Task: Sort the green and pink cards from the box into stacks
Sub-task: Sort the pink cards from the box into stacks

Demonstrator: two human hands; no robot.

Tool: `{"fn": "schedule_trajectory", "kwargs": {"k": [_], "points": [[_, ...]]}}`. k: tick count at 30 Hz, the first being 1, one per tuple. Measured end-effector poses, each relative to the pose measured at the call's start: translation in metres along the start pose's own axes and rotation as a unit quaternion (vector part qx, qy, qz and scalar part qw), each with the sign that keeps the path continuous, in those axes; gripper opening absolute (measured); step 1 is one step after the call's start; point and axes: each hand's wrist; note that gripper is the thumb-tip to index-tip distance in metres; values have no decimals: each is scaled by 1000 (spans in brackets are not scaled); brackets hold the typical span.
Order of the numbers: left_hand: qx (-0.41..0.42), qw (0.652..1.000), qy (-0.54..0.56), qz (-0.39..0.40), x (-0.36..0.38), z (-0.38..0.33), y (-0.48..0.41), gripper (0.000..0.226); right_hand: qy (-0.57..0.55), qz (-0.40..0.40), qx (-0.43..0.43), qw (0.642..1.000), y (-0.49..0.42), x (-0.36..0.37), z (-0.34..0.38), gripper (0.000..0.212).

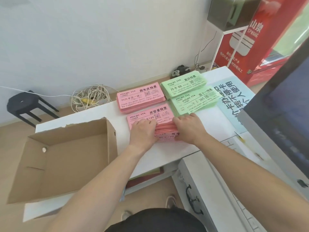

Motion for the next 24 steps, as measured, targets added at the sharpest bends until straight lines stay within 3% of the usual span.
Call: {"fn": "schedule_trajectory", "kwargs": {"k": [12,17,21,24], "points": [[19,998,-27,57,0,-2,-3,56,-30,-16,-12,999,3,19,-8,54],[26,994,-50,98,-9,8,-8,60,-41,18,-31,999,7,17,-17,60],[-14,994,46,102,-10,27,-4,64,-136,50,5,989,15,15,-36,59],[-67,978,173,94,-7,34,3,65,-303,45,80,949,25,21,-47,53]]}}
Point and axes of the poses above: each hand's wrist, its own y-axis away from the middle knuckle, its own x-axis out of the palm, z = x × y, and after that the axes turned 3 degrees about x, right-handed
